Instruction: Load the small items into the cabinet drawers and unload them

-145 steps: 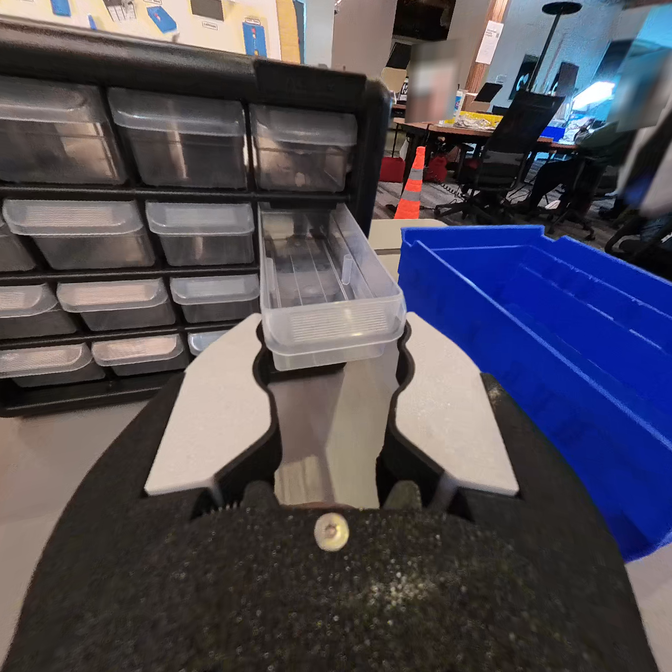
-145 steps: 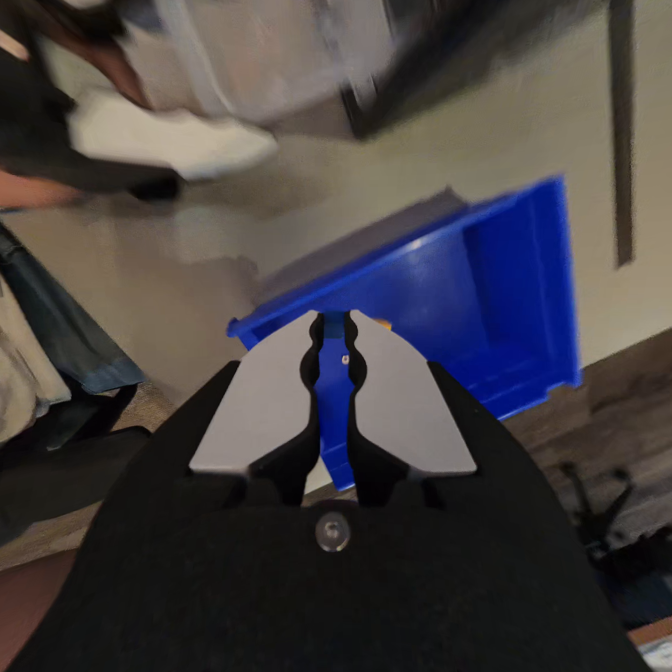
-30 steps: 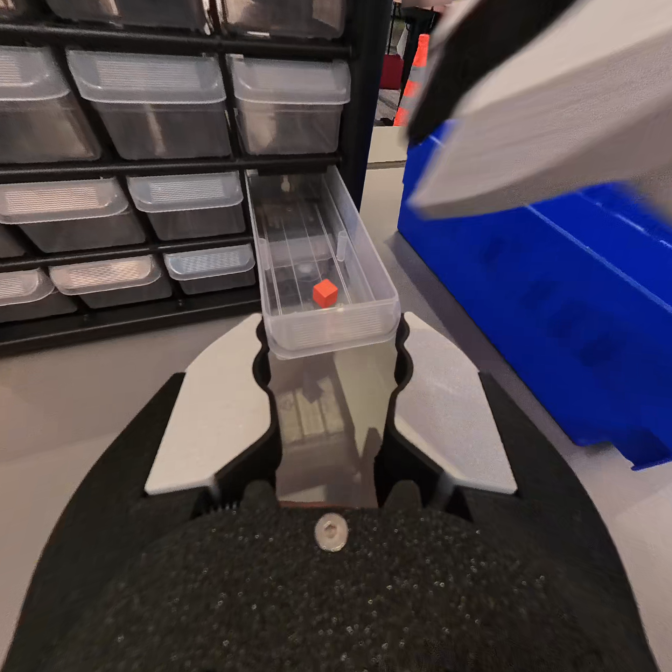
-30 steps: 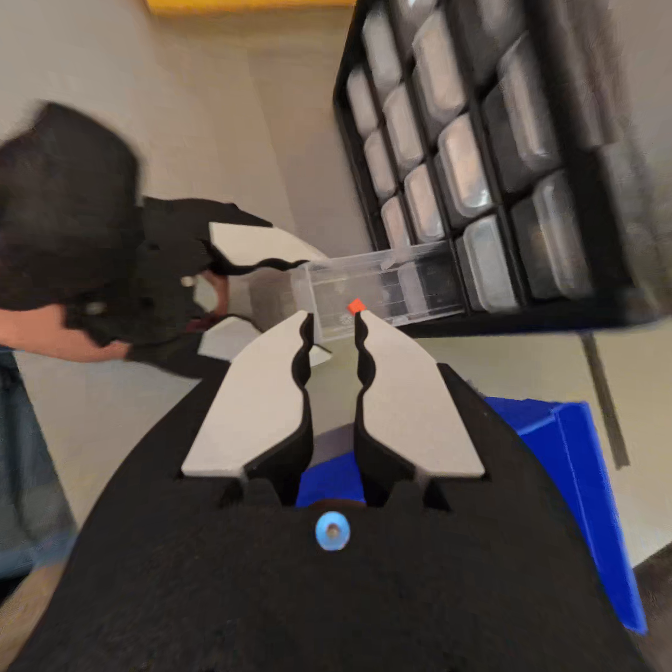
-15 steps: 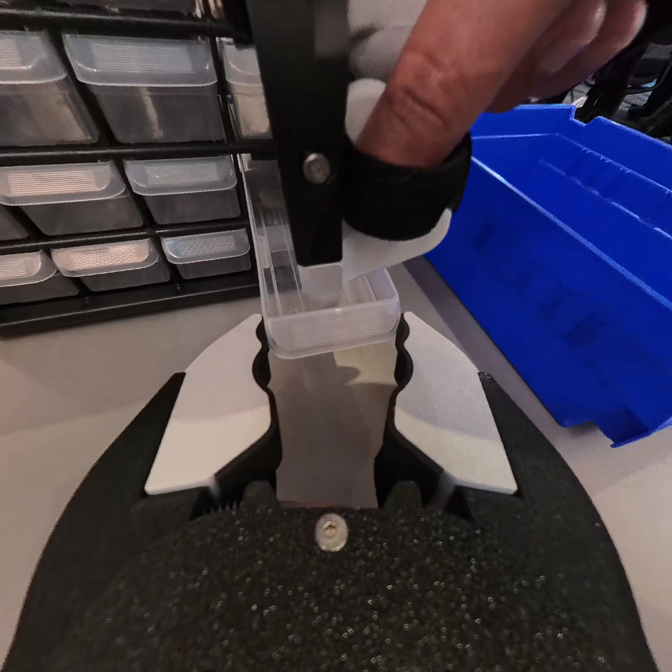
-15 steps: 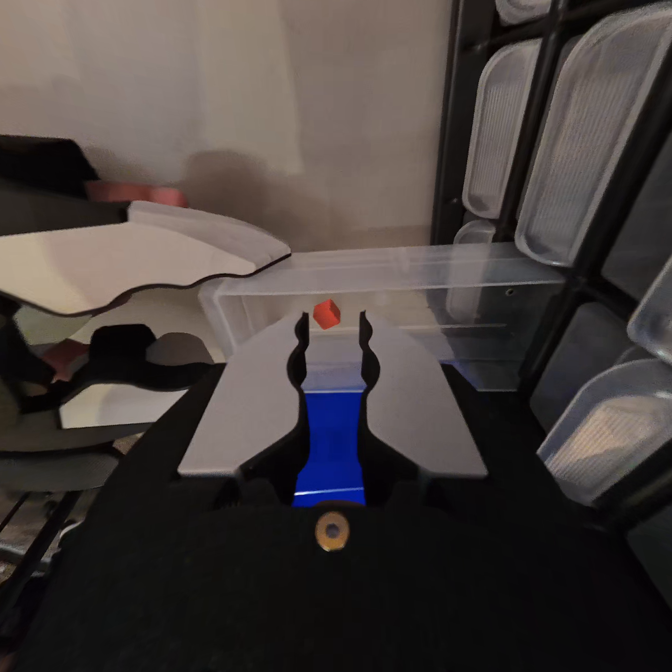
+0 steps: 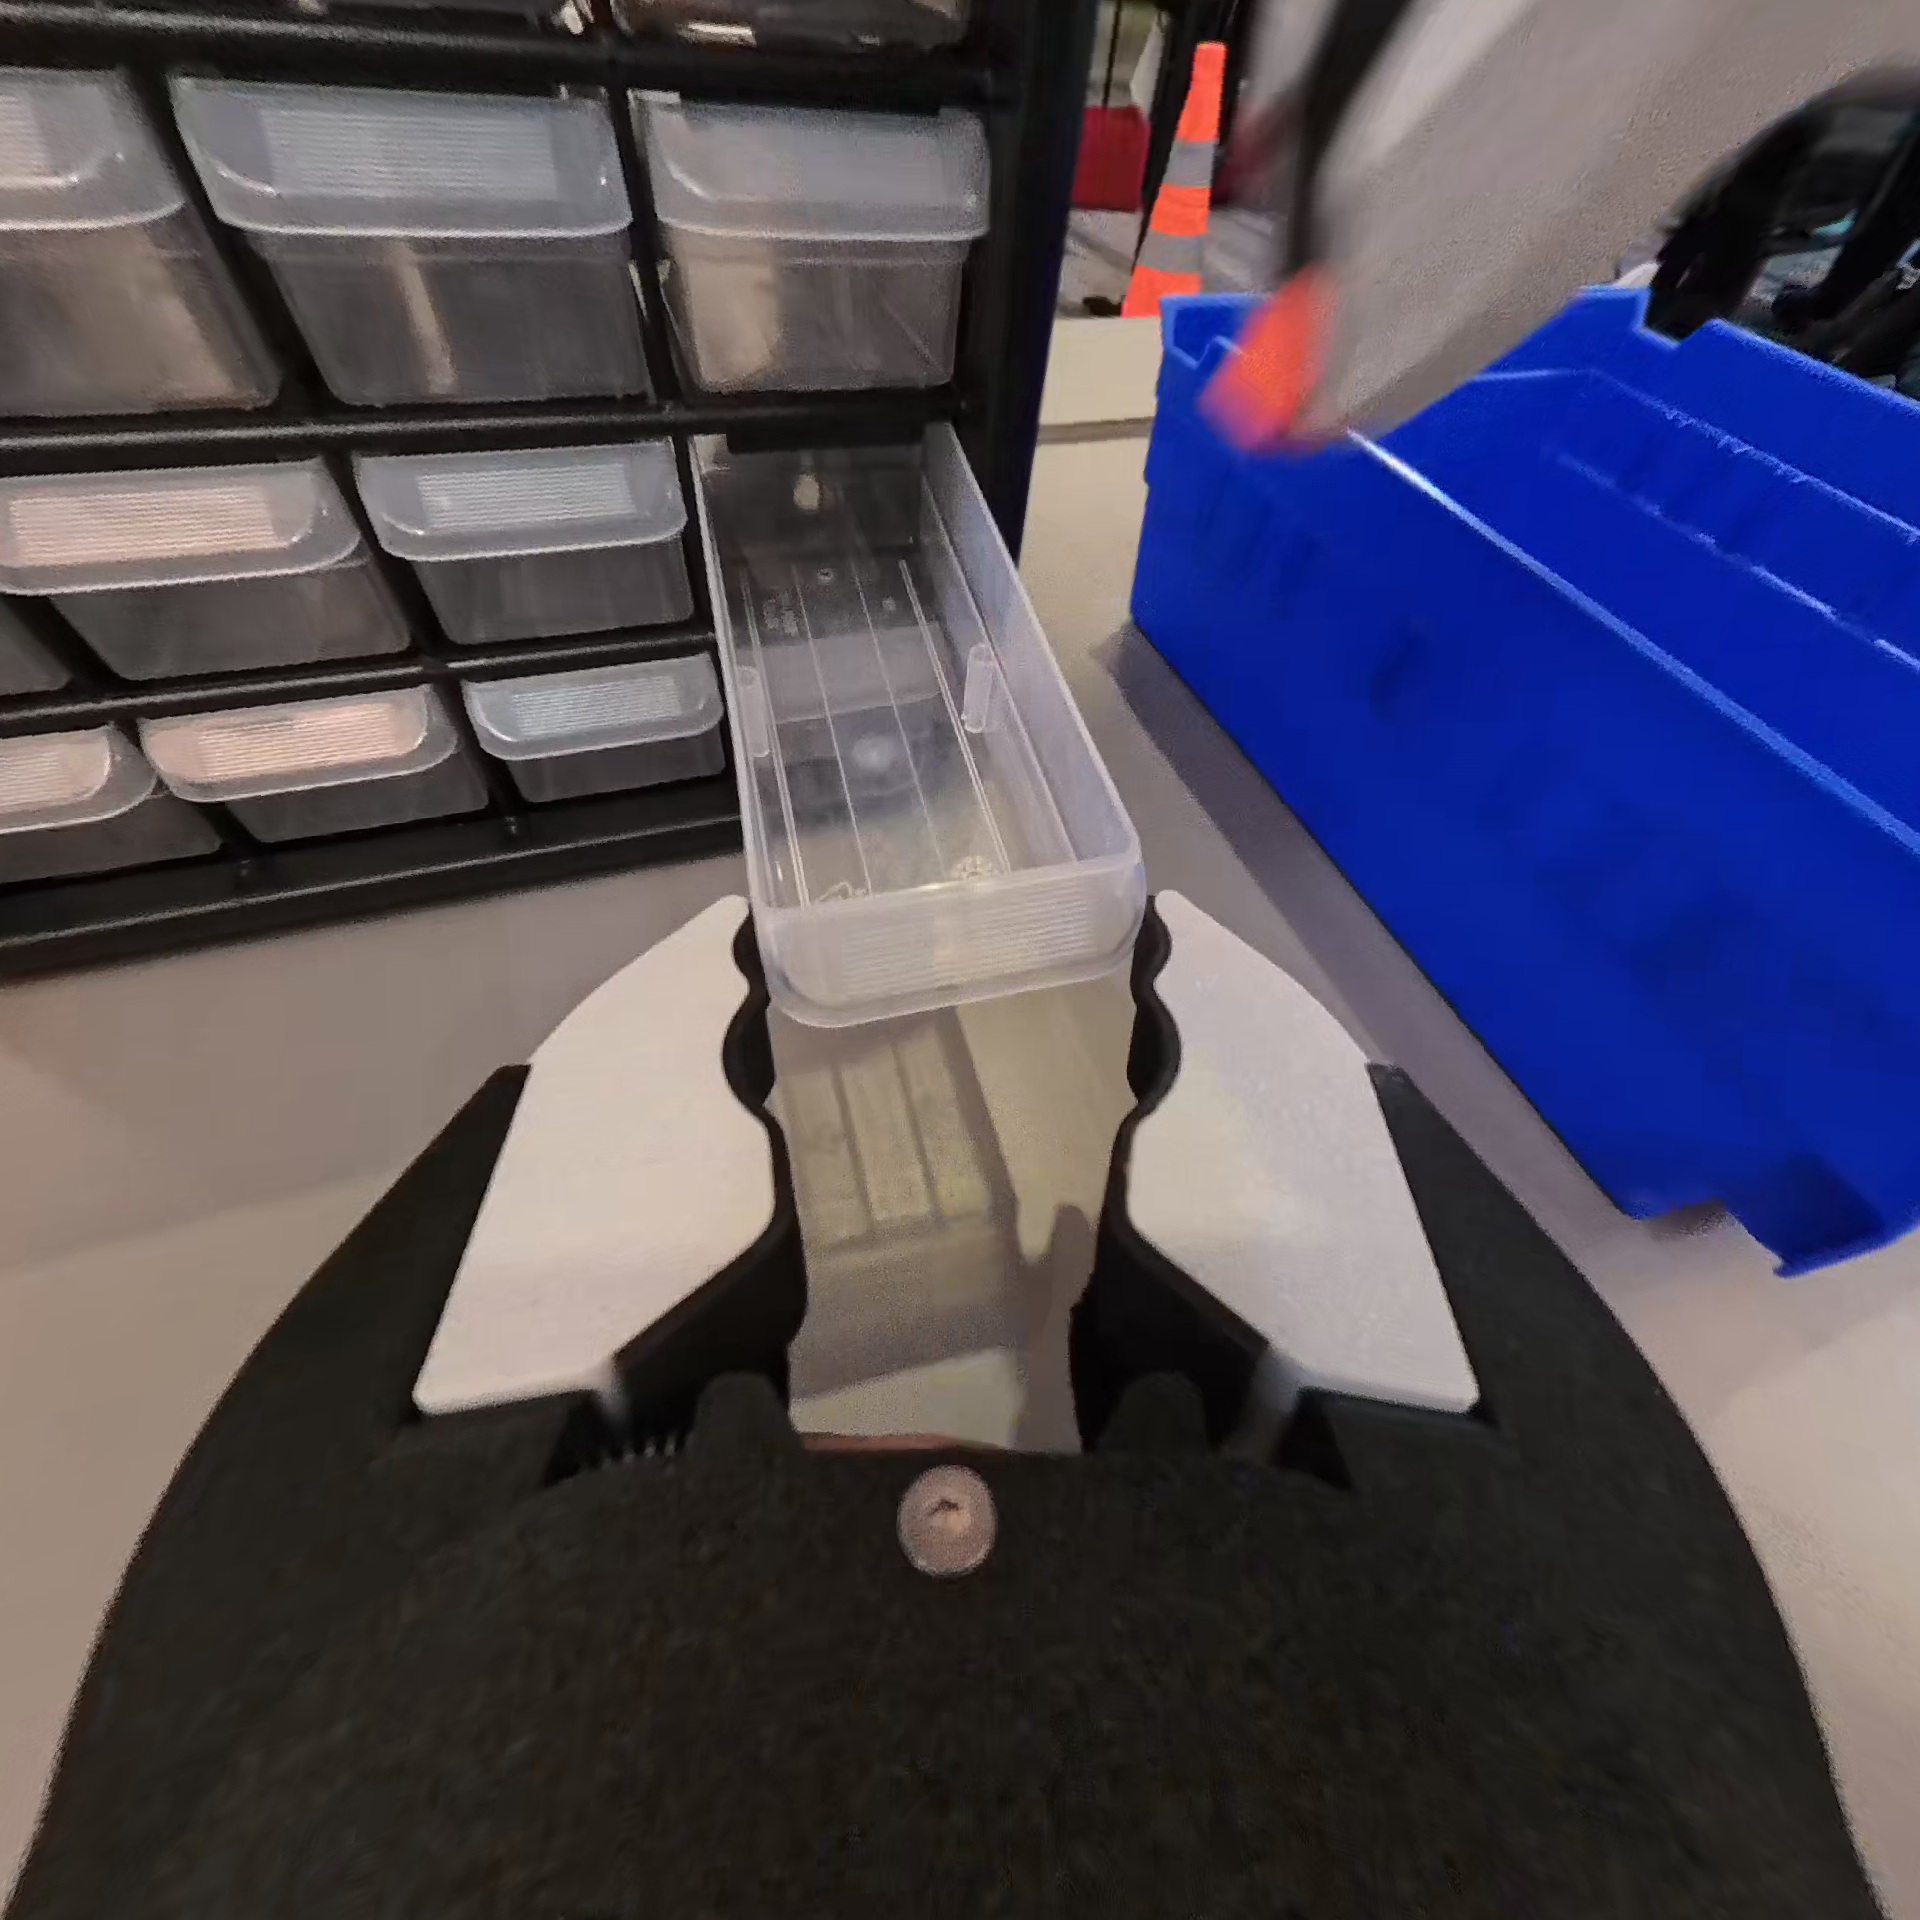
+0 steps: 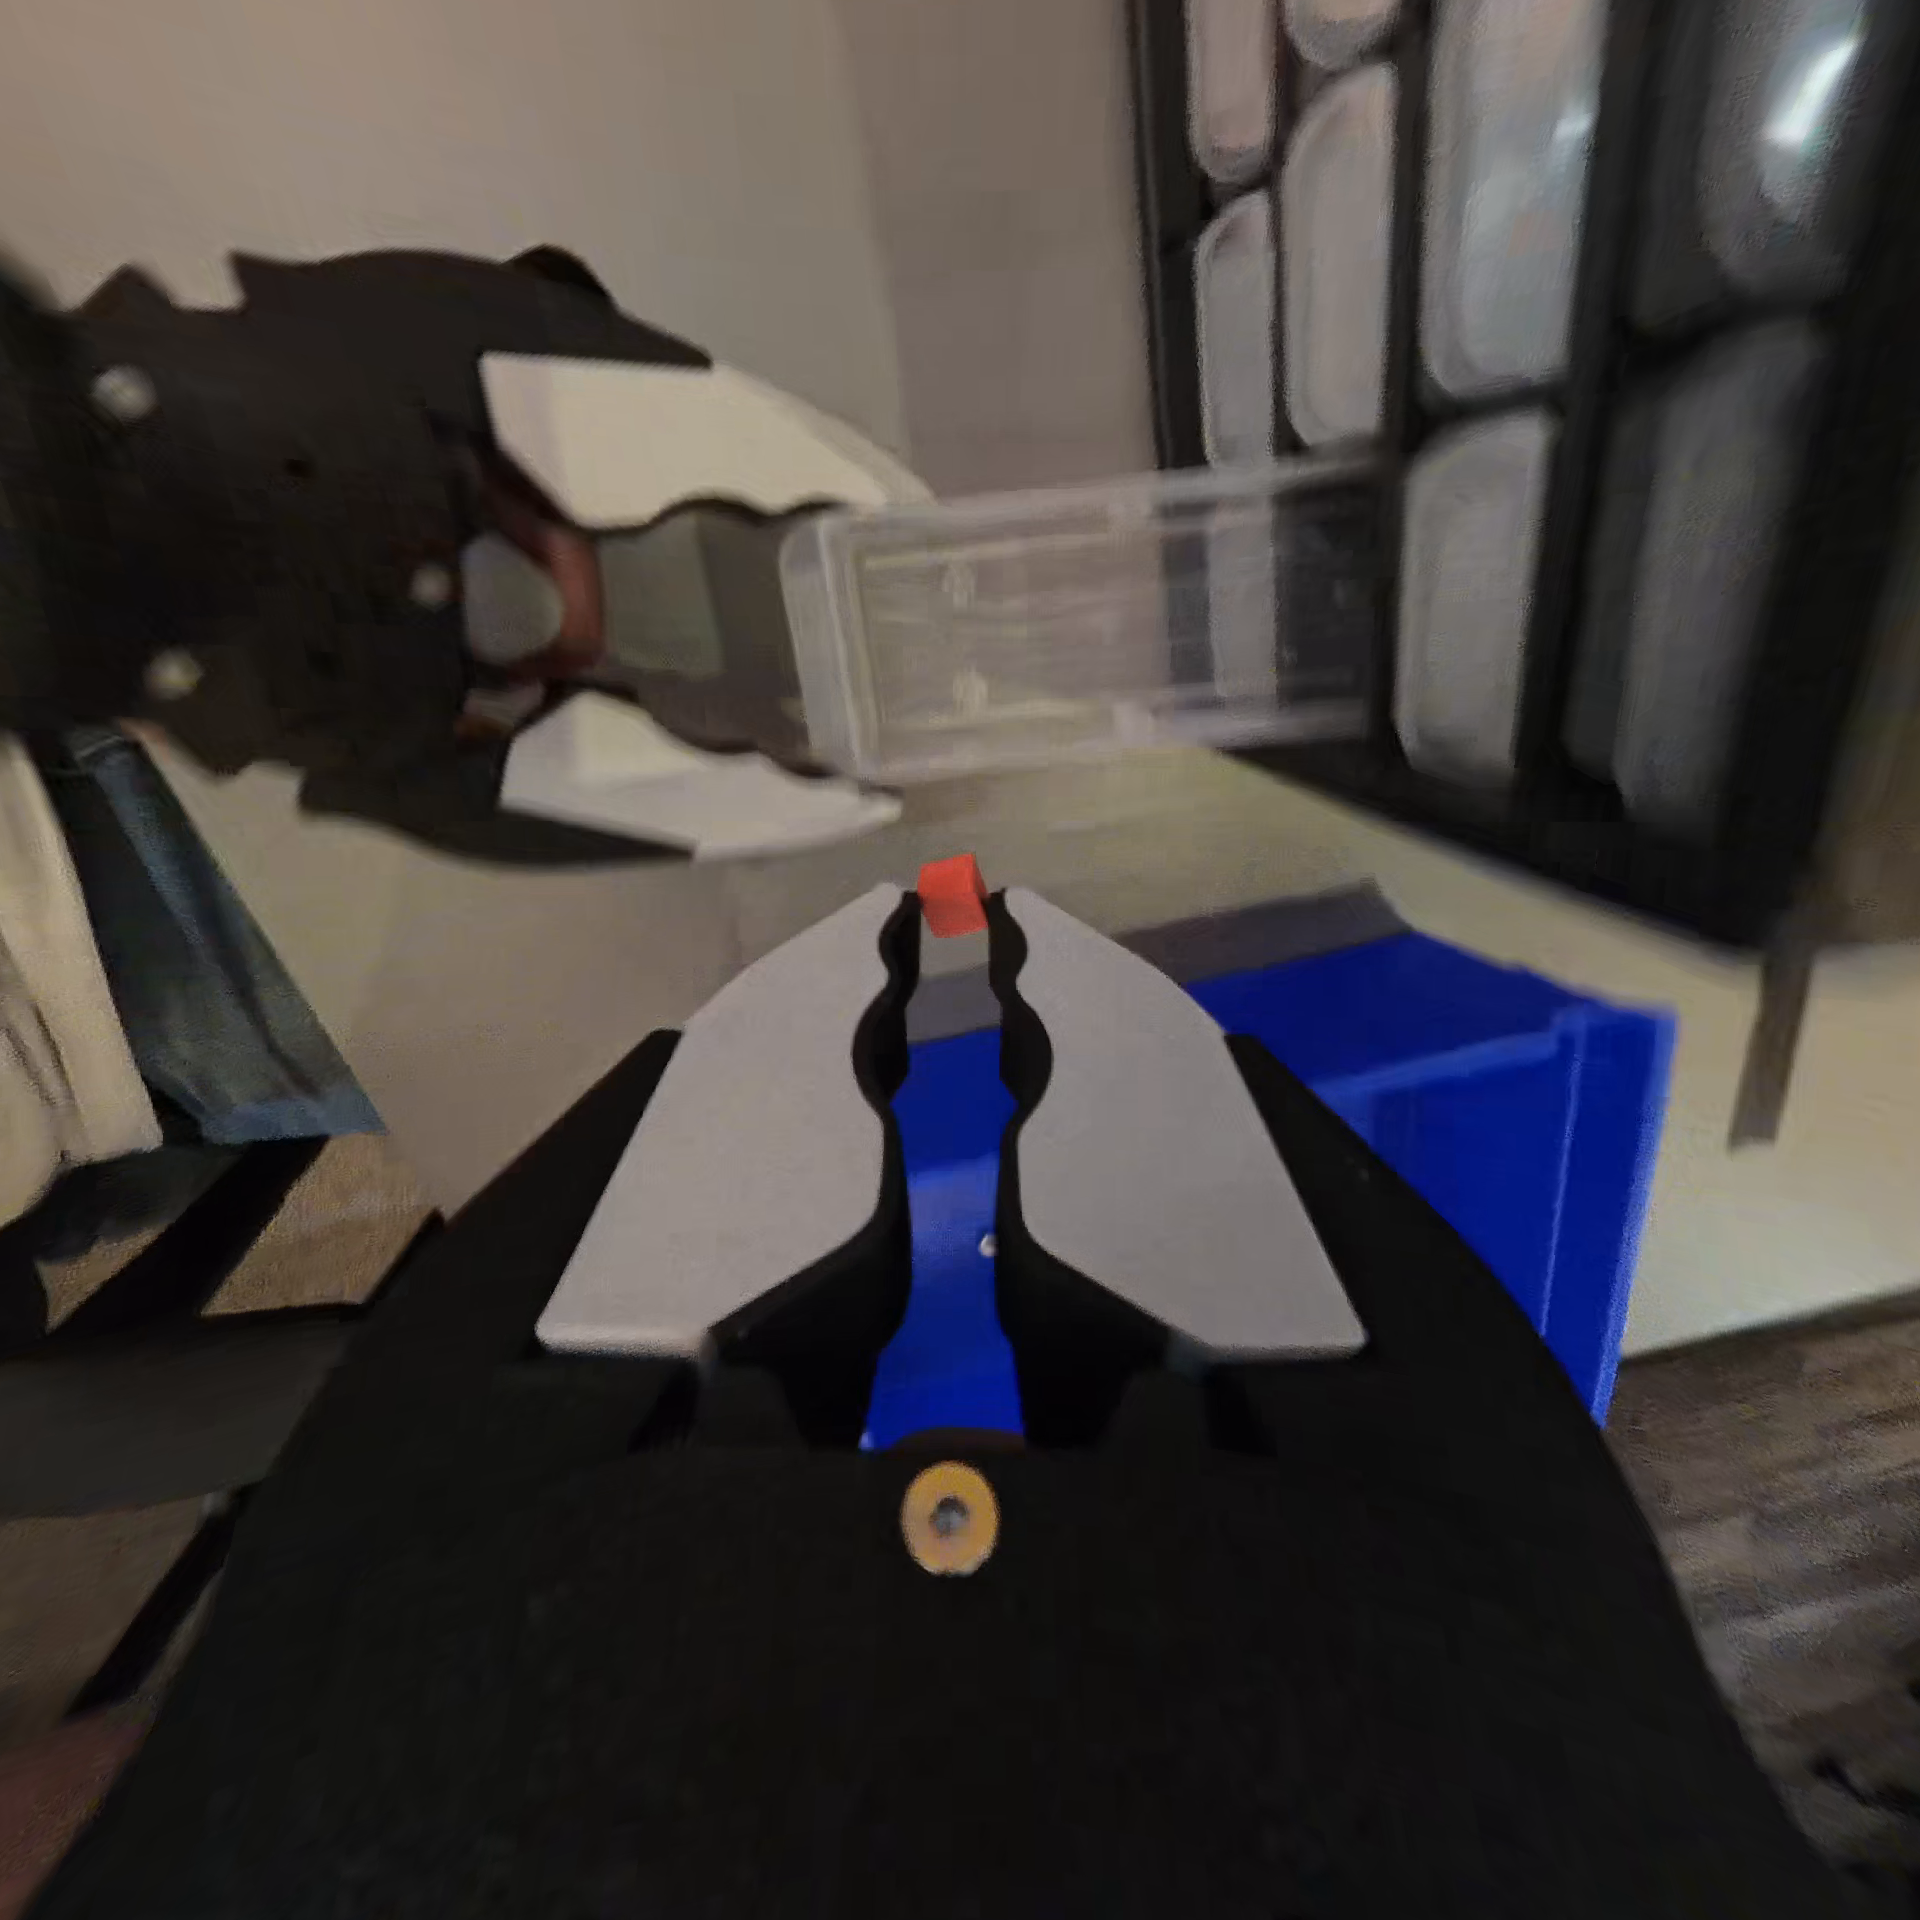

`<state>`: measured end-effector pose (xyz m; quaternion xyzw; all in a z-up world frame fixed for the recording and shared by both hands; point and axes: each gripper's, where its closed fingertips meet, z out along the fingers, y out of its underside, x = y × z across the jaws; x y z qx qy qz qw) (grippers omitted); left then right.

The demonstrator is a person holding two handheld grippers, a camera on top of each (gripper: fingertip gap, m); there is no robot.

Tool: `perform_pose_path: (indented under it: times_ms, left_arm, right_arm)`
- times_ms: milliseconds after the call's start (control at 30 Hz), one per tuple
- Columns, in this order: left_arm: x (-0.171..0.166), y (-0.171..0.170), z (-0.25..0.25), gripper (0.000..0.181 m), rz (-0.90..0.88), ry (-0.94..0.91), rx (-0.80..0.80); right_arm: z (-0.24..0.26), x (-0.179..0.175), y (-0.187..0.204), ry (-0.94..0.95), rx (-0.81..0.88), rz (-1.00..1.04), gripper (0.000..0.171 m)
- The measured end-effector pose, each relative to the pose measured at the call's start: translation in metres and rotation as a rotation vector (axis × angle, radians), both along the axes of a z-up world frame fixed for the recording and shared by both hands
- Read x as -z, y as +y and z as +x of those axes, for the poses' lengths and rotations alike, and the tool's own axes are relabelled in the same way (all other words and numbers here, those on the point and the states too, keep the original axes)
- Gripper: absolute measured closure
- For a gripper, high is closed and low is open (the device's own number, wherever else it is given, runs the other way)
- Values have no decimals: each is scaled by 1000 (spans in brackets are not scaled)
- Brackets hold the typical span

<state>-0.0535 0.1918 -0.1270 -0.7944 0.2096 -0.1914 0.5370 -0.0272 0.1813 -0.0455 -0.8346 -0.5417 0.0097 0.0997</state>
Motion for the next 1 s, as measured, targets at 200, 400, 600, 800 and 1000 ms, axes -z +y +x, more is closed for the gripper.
perform_pose_path:
  times_ms: [200,400,600,800,1000]
  left_arm:
    - [-4,20,6,114,5,28,-17]
    - [-8,49,17,114,-18,31,-46]
    - [-6,63,21,114,-24,35,-57]
    - [-2,47,10,113,-27,53,-36]
    - [-8,13,8,140,3,-46,62]
  right_arm:
    - [133,3,-40,-22,349,51,159]
    - [219,111,-38,-123,554,-135,158]
    - [235,146,-39,-253,489,-235,159]
    - [247,142,-41,-303,515,-204,132]
    - [209,65,-20,39,626,273,132]
